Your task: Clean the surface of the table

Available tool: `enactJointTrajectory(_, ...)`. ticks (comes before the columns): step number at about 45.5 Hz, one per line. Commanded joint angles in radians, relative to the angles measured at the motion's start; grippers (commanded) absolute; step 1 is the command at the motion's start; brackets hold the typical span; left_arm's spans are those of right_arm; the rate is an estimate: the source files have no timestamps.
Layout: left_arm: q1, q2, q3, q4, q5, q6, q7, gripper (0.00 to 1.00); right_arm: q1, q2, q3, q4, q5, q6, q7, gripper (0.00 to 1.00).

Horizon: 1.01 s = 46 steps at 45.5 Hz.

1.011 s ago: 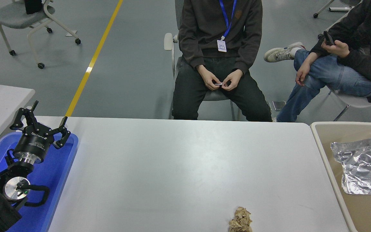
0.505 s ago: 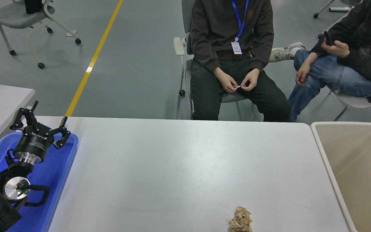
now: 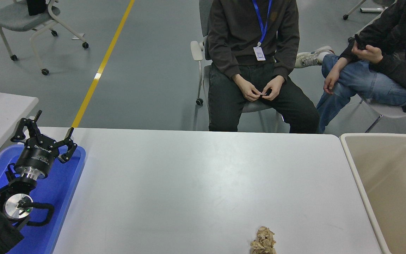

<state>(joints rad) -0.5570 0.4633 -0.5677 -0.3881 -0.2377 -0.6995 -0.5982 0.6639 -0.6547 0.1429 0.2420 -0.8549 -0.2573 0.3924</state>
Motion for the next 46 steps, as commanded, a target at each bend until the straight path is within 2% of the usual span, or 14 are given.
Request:
enactJointTrajectory(1,-0.001,0.0,0.0,0.0,0.0,0.0,0.0,1.0,-0.023,-0.074,0.328,0.186,0.059,-0.004,-0.003,1.0)
enactJointTrajectory(8,0.0,0.0,0.0,0.0,0.0,0.0,0.0,1.0,-0.035,-0.069,0.386,0.206,0.128,-0.004,-0.006,1.0)
enactJointTrajectory(17,0.0,0.0,0.0,0.0,0.0,0.0,0.0,1.0,-0.009,-0.066,0.386,0.206,0.424,0.001,-0.003,1.0)
enactJointTrajectory(26,0.0,0.0,0.0,0.0,0.0,0.0,0.0,1.0,0.028,-0.069,0.399,0.206,0.477,0.023,-0.007,1.0)
enactJointTrajectory(29,0.0,0.002,0.0,0.0,0.0,0.0,0.0,1.0,0.028,-0.082,0.435,0.229,0.526,0.081,-0.018,1.0)
enactJointTrajectory(31,0.0,0.002,0.0,0.0,0.0,0.0,0.0,1.0,0.016,-0.104,0.502,0.262,0.594,0.166,-0.055,1.0)
enactJointTrajectory(34,0.0,0.002,0.0,0.0,0.0,0.0,0.0,1.0,0.005,-0.121,0.558,0.29,0.66,0.231,-0.092,1.0)
enactJointTrajectory(41,0.0,0.002,0.0,0.0,0.0,0.0,0.0,1.0,-0.024,-0.137,0.652,0.344,0.822,0.343,-0.127,1.0)
enactJointTrajectory(46,0.0,0.0,0.0,0.0,0.0,0.002,0.0,1.0,-0.049,-0.134,0.688,0.408,0.853,0.388,-0.127,1.0)
